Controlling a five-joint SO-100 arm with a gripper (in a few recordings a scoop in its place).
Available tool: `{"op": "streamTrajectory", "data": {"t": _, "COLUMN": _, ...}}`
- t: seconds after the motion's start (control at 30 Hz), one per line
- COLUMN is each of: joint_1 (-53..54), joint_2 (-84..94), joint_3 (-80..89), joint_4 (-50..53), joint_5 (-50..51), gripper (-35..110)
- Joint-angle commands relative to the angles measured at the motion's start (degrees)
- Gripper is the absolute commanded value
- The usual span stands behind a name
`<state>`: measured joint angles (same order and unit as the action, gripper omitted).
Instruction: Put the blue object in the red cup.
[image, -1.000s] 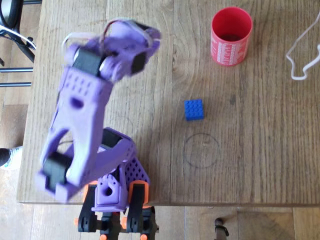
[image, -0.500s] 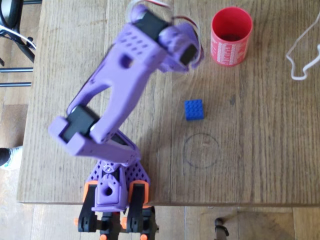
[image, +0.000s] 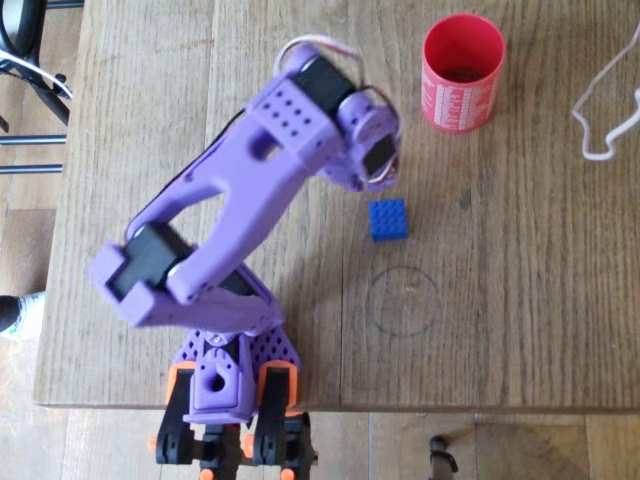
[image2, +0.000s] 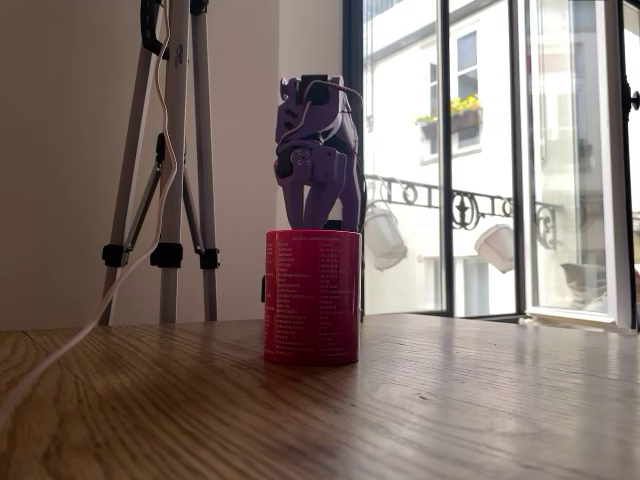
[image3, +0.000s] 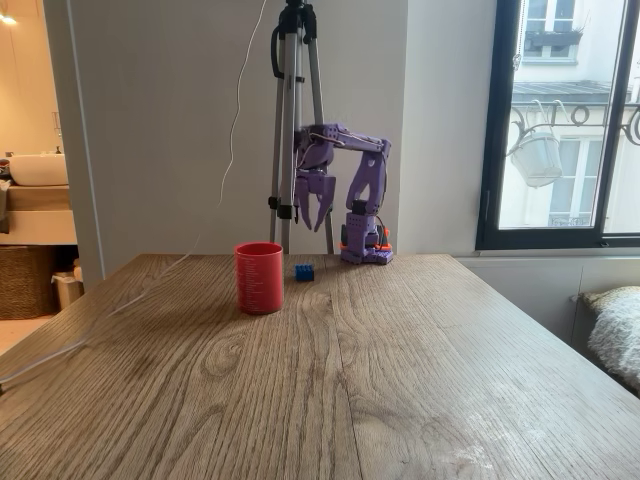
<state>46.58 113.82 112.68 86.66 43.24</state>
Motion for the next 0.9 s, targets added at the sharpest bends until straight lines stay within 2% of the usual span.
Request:
{"op": "streamTrajectory", "data": {"t": 0.0, "joint_1": -1.8, "joint_2": 3.3, "joint_3": 6.0, "joint_4": -7.3, "joint_5": -7.1, "gripper": 0}}
{"op": "streamTrajectory", "data": {"t": 0.13, "joint_1": -2.5, "joint_2": 1.0, "joint_3": 7.1, "joint_4": -13.6, "joint_5": -16.6, "gripper": 0}}
{"op": "streamTrajectory", "data": {"t": 0.33, "joint_1": -0.1, "joint_2": -1.8, "joint_3": 6.4, "joint_4": -22.7, "joint_5": -24.5, "gripper": 0}}
{"op": "streamTrajectory", "data": {"t": 0.7, "joint_1": 0.8, "joint_2": -5.9, "joint_3": 4.7, "joint_4": -12.8, "joint_5": -19.7, "gripper": 0}}
{"op": "streamTrajectory", "data": {"t": 0.87, "joint_1": 0.4, "joint_2": -5.8, "joint_3": 4.3, "joint_4": -13.5, "joint_5": -19.3, "gripper": 0}}
